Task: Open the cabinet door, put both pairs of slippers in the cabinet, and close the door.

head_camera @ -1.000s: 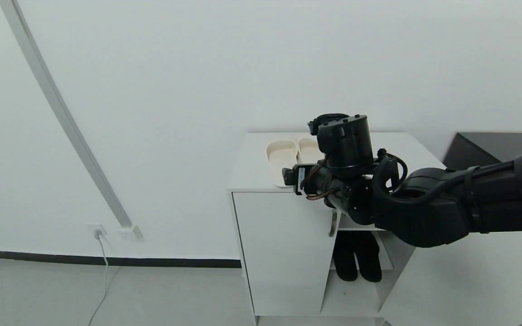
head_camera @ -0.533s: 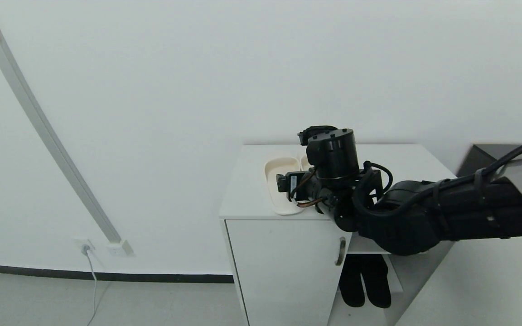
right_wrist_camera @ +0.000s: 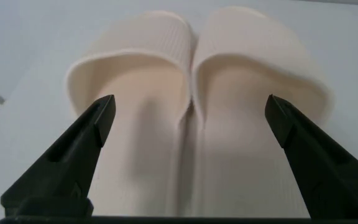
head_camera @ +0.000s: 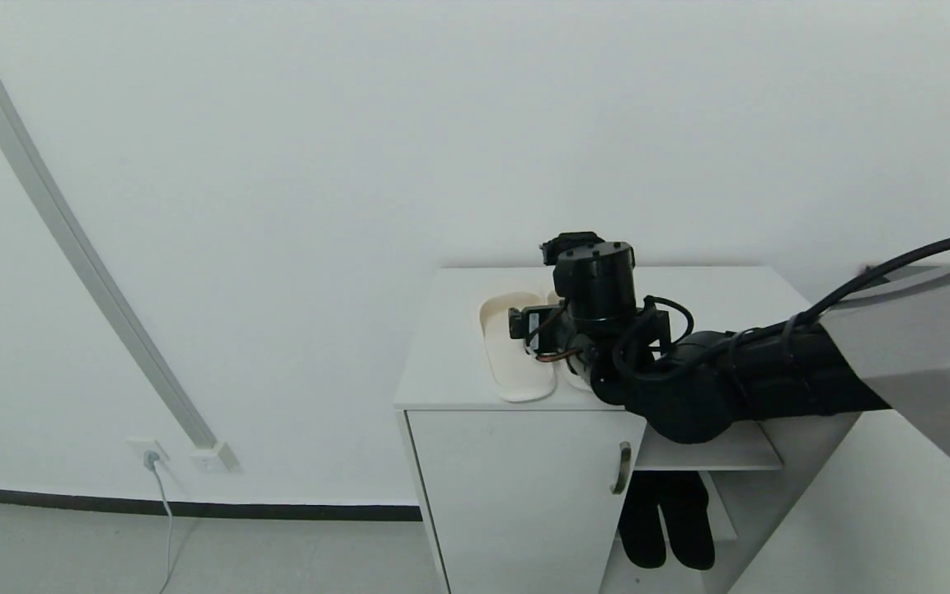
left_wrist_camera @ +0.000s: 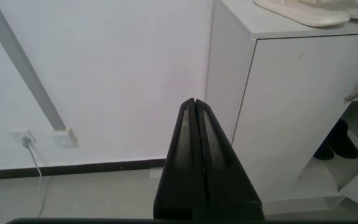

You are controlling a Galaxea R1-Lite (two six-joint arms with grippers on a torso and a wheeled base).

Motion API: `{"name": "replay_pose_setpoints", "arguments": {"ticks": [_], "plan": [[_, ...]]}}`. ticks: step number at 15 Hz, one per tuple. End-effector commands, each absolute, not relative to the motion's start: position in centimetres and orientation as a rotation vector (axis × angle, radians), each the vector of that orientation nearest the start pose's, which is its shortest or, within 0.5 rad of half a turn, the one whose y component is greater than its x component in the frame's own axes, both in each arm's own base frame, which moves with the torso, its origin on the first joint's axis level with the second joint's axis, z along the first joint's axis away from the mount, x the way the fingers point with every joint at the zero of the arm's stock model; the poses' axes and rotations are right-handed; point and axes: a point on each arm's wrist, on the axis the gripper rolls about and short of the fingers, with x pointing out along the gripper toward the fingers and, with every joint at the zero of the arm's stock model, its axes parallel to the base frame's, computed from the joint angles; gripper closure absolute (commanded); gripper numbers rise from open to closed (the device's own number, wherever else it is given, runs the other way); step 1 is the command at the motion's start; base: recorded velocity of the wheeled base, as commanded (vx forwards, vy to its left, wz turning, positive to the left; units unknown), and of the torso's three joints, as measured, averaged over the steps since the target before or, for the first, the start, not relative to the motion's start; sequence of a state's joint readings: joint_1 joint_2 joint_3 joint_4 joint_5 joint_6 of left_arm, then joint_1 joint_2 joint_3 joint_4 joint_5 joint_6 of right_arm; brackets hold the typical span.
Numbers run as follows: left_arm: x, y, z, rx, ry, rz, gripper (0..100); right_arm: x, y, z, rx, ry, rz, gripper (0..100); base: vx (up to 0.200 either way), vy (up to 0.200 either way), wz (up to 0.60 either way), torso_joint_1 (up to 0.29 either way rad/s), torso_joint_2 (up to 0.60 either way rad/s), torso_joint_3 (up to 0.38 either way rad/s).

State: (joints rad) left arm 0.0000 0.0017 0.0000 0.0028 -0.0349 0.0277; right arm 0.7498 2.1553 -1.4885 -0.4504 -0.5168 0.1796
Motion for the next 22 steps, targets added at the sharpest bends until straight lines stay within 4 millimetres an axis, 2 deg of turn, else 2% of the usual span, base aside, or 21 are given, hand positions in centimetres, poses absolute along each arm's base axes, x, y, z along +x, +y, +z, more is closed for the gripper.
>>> {"name": "replay_pose_setpoints", "arguments": {"ticks": [1,7,11,12,18,21,22], "plan": [[-2.3,-0.1,7.5,0.028,0.006,-0.035,100,35.4,30.0,16.6,0.045,0.2,0.195,0,0.0,0.0,0.0,0.0,0.0,0.0],[-2.3,-0.1,7.5,0.028,0.006,-0.035,100,38.0,30.7,15.9,0.046,0.203,0.194,0,0.0,0.0,0.0,0.0,0.0,0.0],[-2.3,-0.1,7.5,0.028,0.006,-0.035,100,38.5,30.8,15.7,0.028,0.197,0.19,0,0.0,0.0,0.0,0.0,0.0,0.0],[-2.3,-0.1,7.5,0.028,0.004,-0.035,100,38.6,30.9,15.7,0.025,0.194,0.191,100,0.0,0.0,0.0,0.0,0.0,0.0],[-2.3,-0.1,7.5,0.028,0.004,-0.035,100,38.5,30.9,15.9,0.028,0.186,0.187,100,0.0,0.0,0.0,0.0,0.0,0.0],[-2.3,-0.1,7.5,0.026,0.006,-0.035,100,37.7,31.0,17.1,0.039,0.17,0.196,100,0.0,0.0,0.0,0.0,0.0,0.0],[-2.3,-0.1,7.5,0.026,0.004,-0.035,100,36.7,30.9,17.9,0.043,0.168,0.208,100,0.0,0.0,0.0,0.0,0.0,0.0]]}}
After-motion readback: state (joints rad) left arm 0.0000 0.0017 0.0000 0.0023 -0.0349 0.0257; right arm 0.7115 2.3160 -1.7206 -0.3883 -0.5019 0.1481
